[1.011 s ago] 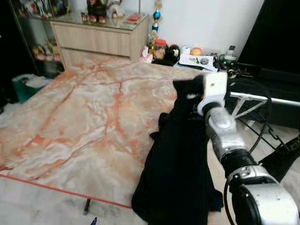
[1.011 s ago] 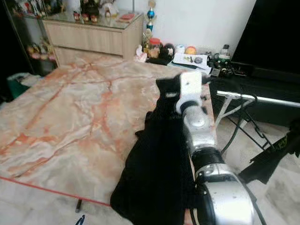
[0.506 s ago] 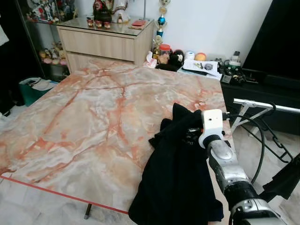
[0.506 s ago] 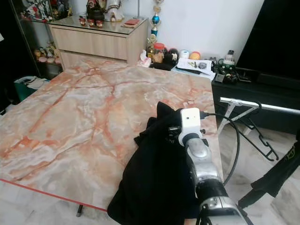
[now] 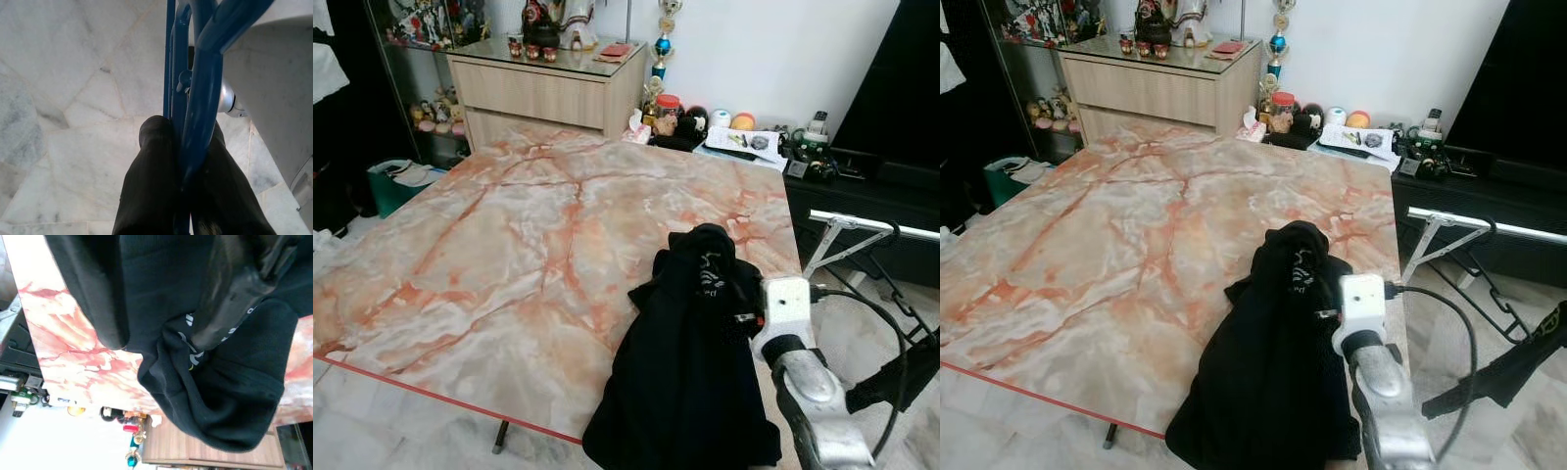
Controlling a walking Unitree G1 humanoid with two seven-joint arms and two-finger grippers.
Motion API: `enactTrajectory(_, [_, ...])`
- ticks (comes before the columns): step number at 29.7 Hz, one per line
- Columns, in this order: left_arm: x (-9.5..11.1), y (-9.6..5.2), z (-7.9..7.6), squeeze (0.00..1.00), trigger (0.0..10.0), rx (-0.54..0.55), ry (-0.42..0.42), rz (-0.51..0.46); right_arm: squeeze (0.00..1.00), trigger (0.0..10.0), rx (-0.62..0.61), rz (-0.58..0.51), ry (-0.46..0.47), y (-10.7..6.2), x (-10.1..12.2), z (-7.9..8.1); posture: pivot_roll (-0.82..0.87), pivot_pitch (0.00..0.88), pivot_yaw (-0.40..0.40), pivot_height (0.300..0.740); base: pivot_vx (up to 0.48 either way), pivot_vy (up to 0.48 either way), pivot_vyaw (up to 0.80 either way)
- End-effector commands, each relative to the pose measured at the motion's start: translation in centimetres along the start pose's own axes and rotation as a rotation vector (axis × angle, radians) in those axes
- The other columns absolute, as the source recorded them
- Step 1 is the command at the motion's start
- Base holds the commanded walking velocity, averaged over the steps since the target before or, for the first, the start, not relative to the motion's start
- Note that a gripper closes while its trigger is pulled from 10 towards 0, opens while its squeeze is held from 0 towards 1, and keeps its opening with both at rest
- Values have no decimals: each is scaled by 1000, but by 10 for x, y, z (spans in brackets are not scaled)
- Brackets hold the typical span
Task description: Hang hanger
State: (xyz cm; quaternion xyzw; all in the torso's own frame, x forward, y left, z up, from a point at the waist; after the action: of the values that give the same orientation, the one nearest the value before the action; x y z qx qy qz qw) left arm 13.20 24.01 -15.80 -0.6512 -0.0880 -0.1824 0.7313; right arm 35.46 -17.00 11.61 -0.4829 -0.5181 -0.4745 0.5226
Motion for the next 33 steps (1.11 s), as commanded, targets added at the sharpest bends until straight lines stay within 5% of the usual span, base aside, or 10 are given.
enactTrajectory(1, [-4, 0, 0, 0, 10000, 4, -1, 12, 490, 10000, -15, -19, 14, -4, 6, -2, 157, 0, -63, 740, 0, 0, 0])
enactTrajectory(2, [-3, 0, -1, 0, 10000, 3, 7, 13, 0, 10000, -36, -15, 34, -6, 4, -4, 161, 0, -64, 740, 0, 0, 0])
enactTrajectory(9, [-6, 0, -4, 0, 10000, 1, 43, 20, 0, 10000, -128, -12, 70, -6, 3, -16, 170, 0, -69, 740, 0, 0, 0])
enactTrajectory(17, [-14, -1, -6, 0, 10000, -4, 43, 30, 0, 10000, -131, -5, 60, -10, 0, -13, 169, 0, -69, 740, 0, -358, -577])
enactTrajectory(33, [-8, -1, -6, 0, 10000, -9, 50, 18, 0, 10000, -178, 2, 104, -8, -2, -18, 176, 0, -69, 740, 0, -390, -31])
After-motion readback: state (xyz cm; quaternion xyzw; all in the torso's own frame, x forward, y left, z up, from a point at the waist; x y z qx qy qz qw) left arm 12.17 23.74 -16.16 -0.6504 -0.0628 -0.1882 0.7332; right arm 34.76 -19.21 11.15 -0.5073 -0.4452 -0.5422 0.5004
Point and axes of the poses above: a point about 5 cm out from each wrist's last joint towards the gripper, its own y axis pointing out of the wrist towards the gripper, its own x axis along the axis of the wrist's last joint, z = x × y, the point moved 6 cm from there along y, pointing out of the wrist towards the gripper, and after that the axes turned 3 degrees about y, right-handed, at the moved point
